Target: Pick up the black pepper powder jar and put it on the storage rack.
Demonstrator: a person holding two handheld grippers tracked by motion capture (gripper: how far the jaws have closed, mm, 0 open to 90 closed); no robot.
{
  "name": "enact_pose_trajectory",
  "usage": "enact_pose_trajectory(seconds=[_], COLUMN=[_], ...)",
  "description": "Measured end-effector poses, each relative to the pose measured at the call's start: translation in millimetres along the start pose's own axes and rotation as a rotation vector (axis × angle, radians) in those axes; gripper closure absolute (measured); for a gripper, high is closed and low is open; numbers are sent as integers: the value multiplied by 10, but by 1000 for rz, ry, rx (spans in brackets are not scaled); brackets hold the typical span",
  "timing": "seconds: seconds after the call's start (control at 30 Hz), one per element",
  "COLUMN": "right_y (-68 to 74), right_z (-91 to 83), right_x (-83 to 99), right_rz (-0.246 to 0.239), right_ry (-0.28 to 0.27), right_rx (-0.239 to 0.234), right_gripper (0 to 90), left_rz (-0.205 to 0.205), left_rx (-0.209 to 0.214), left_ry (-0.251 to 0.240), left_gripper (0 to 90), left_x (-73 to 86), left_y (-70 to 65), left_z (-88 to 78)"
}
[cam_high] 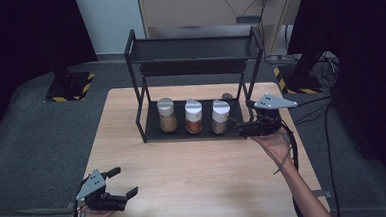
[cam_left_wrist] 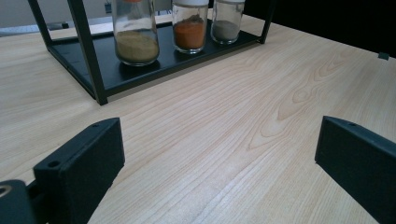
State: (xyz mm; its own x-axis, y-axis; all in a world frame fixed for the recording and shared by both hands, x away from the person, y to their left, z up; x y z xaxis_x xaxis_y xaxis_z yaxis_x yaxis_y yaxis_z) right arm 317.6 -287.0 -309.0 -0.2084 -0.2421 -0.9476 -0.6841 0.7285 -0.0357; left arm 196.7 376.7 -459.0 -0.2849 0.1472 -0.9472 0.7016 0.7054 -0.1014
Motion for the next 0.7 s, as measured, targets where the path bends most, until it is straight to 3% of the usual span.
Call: enact_pose_trajectory(seconds=[0.3, 0.7], right_y=[69, 180], right_z=[-361, -706], right_x=[143, 295], right_rz=[-10, -10], right_ry=[-10, -12], right_rx=[-1, 8], right_gripper=[114, 98], left_rz=[1, -3], left_rx=[5, 8], left_ry=[-4, -11], left_gripper=[4, 4], left_x=[7, 14], left_y=[7, 9], left_z=[-7, -21])
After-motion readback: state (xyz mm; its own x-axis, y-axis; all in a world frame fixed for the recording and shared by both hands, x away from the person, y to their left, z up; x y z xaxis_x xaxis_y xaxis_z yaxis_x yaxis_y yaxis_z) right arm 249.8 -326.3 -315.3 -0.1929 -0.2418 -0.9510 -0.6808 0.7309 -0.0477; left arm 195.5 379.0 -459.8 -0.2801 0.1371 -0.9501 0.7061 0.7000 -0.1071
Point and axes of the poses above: each handheld gripper's, and its own axes: z roughly forward along the jaws, x roughly out of its underside, y roughly to its left, the point moved 1 cm from there along z, roughly forward along the jaws, and after that the axes turned 2 degrees about -y, right-handed, at the moved point
